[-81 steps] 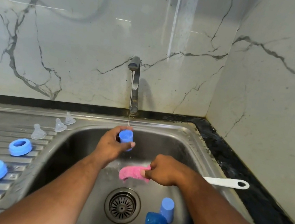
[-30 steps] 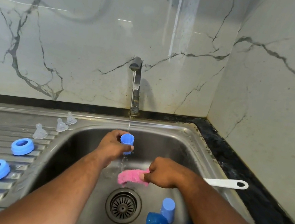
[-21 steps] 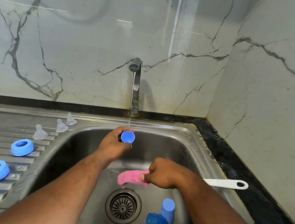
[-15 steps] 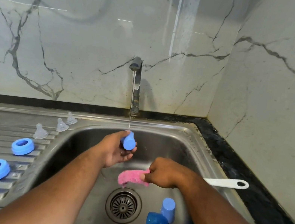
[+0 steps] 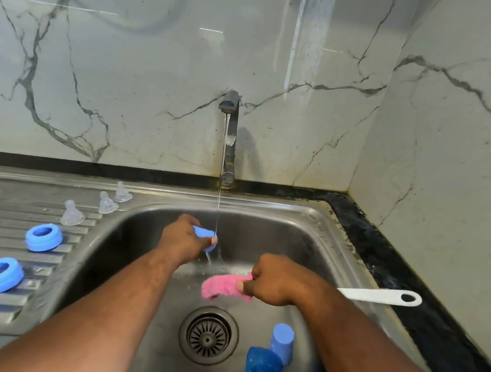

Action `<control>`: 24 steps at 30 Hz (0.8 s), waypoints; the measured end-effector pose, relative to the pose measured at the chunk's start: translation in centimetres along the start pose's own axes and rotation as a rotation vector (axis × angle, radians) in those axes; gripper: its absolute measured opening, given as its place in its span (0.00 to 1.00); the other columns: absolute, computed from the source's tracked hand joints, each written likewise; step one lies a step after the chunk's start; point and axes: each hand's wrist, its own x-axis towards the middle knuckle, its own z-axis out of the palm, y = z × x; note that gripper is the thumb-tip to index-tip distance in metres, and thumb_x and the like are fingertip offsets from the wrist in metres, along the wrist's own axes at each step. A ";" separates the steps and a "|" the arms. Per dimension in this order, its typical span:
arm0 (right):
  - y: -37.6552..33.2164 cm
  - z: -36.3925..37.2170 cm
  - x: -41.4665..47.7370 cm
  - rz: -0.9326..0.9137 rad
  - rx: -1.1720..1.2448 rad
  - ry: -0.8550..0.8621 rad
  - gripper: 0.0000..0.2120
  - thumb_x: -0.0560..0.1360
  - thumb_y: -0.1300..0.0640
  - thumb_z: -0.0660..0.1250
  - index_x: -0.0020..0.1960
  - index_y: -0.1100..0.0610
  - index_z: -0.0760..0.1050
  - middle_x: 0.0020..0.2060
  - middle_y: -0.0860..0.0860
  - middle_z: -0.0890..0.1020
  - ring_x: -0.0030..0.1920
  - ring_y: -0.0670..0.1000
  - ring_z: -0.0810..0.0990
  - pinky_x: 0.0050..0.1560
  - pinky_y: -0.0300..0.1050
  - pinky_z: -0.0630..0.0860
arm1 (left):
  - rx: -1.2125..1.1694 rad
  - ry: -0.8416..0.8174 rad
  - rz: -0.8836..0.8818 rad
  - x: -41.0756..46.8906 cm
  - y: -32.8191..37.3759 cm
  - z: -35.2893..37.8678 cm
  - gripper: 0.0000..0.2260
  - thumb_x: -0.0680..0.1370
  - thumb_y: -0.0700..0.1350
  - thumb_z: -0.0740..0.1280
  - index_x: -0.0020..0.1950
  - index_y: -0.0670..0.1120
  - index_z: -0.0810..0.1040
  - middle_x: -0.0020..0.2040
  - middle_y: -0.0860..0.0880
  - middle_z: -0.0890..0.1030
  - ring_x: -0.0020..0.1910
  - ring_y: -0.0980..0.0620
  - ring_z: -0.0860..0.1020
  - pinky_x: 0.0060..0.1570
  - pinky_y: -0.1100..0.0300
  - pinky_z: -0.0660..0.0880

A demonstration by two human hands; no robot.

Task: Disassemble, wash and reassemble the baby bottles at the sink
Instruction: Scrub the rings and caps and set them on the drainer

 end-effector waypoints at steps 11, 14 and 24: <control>-3.1 0.3 -2.0 -0.012 -0.037 0.167 0.14 0.76 0.41 0.66 0.48 0.52 0.78 0.43 0.50 0.80 0.46 0.54 0.80 0.45 0.47 0.76 | -0.037 0.204 0.071 -2.3 -0.1 -2.5 0.26 0.75 0.47 0.77 0.71 0.41 0.76 0.67 0.41 0.79 0.64 0.44 0.77 0.61 0.60 0.72; -4.3 0.4 -2.9 -0.042 -0.005 0.216 0.16 0.75 0.41 0.67 0.54 0.50 0.79 0.48 0.50 0.82 0.48 0.53 0.81 0.49 0.49 0.79 | -0.138 0.315 0.105 -3.2 1.0 -4.7 0.26 0.73 0.43 0.78 0.69 0.42 0.75 0.63 0.41 0.80 0.57 0.44 0.79 0.49 0.62 0.71; -6.9 0.1 -4.8 -0.195 0.106 0.409 0.19 0.79 0.39 0.64 0.65 0.47 0.74 0.56 0.47 0.82 0.51 0.50 0.81 0.51 0.49 0.80 | 0.113 0.523 0.258 -3.3 -0.8 -19.7 0.19 0.73 0.41 0.77 0.62 0.42 0.81 0.59 0.43 0.83 0.59 0.44 0.79 0.53 0.66 0.65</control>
